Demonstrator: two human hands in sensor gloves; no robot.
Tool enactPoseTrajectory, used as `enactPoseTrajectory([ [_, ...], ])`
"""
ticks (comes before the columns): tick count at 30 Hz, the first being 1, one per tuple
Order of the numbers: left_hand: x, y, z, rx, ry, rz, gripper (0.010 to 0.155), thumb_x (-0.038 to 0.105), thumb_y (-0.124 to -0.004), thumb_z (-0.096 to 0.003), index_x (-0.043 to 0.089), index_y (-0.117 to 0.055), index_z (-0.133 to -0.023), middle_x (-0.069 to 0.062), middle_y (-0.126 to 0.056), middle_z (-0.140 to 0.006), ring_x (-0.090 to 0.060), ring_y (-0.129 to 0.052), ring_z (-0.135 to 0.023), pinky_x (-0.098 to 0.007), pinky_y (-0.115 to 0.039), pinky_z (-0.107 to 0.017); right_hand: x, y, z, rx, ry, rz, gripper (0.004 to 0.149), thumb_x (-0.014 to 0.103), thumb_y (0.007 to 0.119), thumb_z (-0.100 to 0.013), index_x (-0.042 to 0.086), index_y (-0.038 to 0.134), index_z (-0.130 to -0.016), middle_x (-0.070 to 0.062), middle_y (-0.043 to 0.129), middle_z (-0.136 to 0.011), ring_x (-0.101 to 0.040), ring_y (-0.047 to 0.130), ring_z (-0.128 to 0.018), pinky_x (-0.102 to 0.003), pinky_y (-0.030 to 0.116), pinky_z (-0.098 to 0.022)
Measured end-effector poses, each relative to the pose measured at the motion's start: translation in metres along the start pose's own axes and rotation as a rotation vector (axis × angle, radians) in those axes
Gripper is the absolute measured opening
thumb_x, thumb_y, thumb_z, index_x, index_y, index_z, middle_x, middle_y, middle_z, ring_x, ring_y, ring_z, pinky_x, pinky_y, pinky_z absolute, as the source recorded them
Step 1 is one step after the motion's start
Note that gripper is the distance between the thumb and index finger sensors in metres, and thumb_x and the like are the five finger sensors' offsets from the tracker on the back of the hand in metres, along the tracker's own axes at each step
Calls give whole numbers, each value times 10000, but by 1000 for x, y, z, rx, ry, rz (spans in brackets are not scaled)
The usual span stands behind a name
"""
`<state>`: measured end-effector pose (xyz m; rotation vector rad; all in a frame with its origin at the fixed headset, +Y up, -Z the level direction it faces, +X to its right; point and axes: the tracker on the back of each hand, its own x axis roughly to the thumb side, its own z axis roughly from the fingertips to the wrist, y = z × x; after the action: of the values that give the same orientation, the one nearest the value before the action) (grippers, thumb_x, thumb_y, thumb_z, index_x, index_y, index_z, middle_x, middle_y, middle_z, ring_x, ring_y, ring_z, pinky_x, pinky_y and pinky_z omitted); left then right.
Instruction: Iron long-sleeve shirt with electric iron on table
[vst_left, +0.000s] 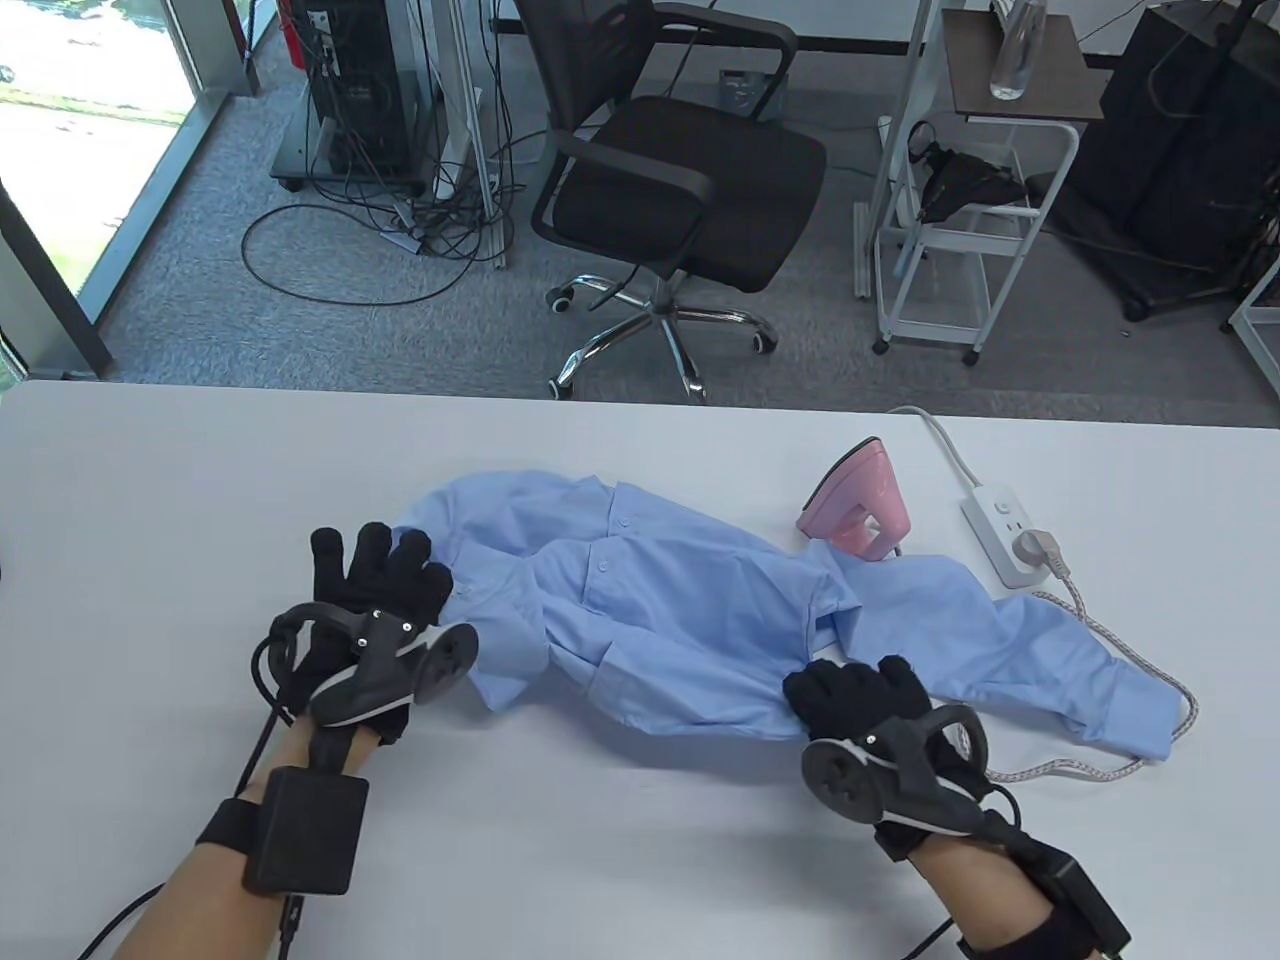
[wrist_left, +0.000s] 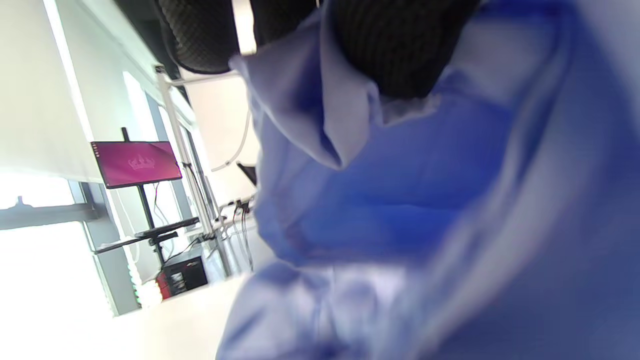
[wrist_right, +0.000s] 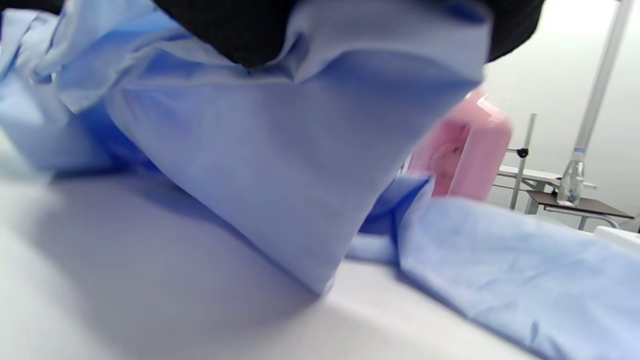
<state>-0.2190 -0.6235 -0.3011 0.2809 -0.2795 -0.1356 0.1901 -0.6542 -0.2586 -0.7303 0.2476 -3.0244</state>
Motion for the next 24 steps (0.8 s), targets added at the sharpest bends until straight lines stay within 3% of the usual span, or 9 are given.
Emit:
enactPoseTrajectory([
  [4,-25,56,37,-23,-173,356,467,420,-818,-490,261,-791,-929,-87,-728,-1128,-503,-718,-1042,-825,-435,-676,-22,-53,31,30,-36,-283,386,268,732,-583,206,731,-964,-118,831,-998,-462,846,-884,-750,598,-675],
  [5,-25,59,49,-192,-291,429,468,439,-834,-478,288,-812,-920,-68,-741,-1137,-496,-714,-1056,-829,-431,-672,-24,-55,43,144,-124,-390,383,260,753,-578,205,757,-957,-119,853,-993,-473,841,-896,-768,578,-676],
  [6,-22,52,60,-501,-394,480,493,462,-850,-475,317,-804,-945,-72,-701,-1176,-524,-650,-1084,-841,-389,-664,-26,-50,52,325,-162,-469,385,266,775,-577,203,769,-957,-128,850,-1008,-489,801,-930,-782,541,-683],
  [8,-22,37,84,-966,-410,563,690,507,-867,-473,267,-681,-1093,-139,-571,-1236,-588,-544,-1098,-843,-351,-662,-33,-36,67,620,-119,-530,548,410,815,-564,164,676,-1035,-173,723,-1098,-544,675,-989,-797,468,-695],
  [12,-52,24,83,-790,-282,721,734,487,-858,-491,171,-661,-1124,-180,-603,-1214,-582,-614,-1079,-849,-361,-660,-55,-24,67,414,-73,-483,694,561,771,-539,121,655,-1062,-211,713,-1099,-565,702,-960,-811,488,-662],
  [16,-55,10,68,-463,-150,712,600,418,-752,-556,153,-692,-1091,-206,-636,-1171,-553,-677,-1039,-838,-401,-660,-48,-10,49,283,-52,-518,588,489,716,-582,113,680,-1033,-230,732,-1064,-554,739,-917,-794,516,-651],
  [19,-15,-12,60,-566,-258,569,575,416,-670,-588,179,-648,-1111,-186,-621,-1179,-536,-666,-1048,-819,-411,-675,-16,6,41,250,-122,-439,567,474,707,-586,120,682,-1028,-223,734,-1060,-545,754,-906,-779,542,-651],
  [22,32,-45,55,-656,-371,383,652,452,-601,-591,247,-419,-1182,-212,-405,-1231,-584,-534,-1072,-826,-398,-672,24,28,35,201,-198,-220,612,495,697,-578,156,598,-1078,-230,617,-1130,-563,694,-945,-782,537,-657],
  [24,57,-69,52,-784,-416,313,729,521,-562,-569,272,-281,-1194,-228,-276,-1238,-646,-429,-1062,-839,-381,-663,42,45,31,275,-211,-79,702,556,670,-566,196,466,-1133,-245,464,-1189,-618,580,-986,-807,512,-654],
])
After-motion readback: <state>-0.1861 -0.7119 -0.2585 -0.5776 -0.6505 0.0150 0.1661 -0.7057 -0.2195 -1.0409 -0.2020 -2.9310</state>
